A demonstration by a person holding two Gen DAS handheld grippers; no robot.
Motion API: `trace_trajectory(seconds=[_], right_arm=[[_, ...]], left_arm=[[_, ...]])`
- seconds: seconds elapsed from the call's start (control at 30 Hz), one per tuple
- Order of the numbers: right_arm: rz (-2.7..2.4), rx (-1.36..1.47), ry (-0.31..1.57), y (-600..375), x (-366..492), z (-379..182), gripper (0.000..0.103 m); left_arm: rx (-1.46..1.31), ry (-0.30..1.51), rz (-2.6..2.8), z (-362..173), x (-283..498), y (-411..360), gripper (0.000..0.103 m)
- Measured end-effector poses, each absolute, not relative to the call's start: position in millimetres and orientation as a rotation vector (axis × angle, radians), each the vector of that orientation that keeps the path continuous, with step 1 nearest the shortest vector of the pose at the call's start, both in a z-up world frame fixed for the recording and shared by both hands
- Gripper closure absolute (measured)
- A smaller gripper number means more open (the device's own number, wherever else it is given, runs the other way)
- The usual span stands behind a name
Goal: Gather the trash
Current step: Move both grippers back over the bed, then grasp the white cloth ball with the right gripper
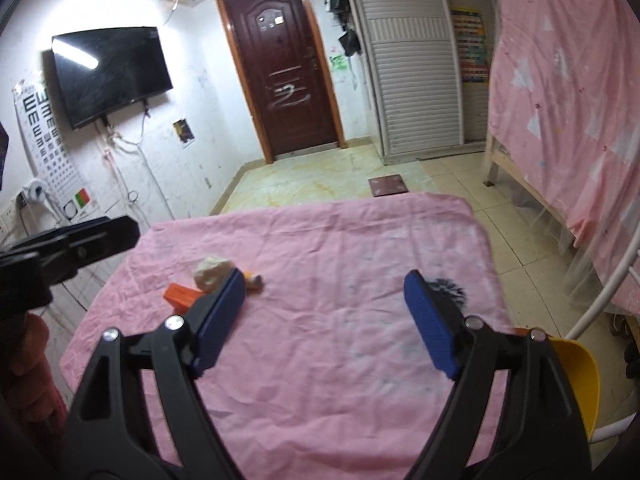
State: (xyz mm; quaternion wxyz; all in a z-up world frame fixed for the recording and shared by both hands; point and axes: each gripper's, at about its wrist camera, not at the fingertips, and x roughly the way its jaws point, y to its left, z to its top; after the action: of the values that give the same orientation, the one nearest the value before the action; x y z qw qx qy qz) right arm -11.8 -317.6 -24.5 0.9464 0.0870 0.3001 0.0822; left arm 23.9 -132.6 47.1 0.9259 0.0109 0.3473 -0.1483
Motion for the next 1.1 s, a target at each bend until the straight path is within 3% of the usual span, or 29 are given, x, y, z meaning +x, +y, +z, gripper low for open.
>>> trace_trajectory(seconds=[0.5,0.73,0.97,1.0,1.07,1.1], right_arm=[[0.282,0.096,0.706,-227,32,-45,0.024],[0.306,0.074,0.746,-199,53,-56,0.024],[0.305,0.051,0.788,-184,70,-69,0.024],[0.302,0.043,0.791,-182,71,-70,0.025],[0.296,0.027,0.8,-179,75,-73,0.043],[0.295,0.026,0.805,-179,76,-75,0.046]], left_arm=[[-0.057,0.753,-0.195,25,41,-44,0.031],[-0.085,0.777,-0.156,12,50,-16,0.022],[-0.092,0.823,-0.129,-6,61,-5,0.021],[-0.095,0.826,-0.127,-7,63,-3,0.021],[-0.103,0.832,-0.123,-10,65,-1,0.021],[-0.107,0.835,-0.12,-11,67,0,0.021]])
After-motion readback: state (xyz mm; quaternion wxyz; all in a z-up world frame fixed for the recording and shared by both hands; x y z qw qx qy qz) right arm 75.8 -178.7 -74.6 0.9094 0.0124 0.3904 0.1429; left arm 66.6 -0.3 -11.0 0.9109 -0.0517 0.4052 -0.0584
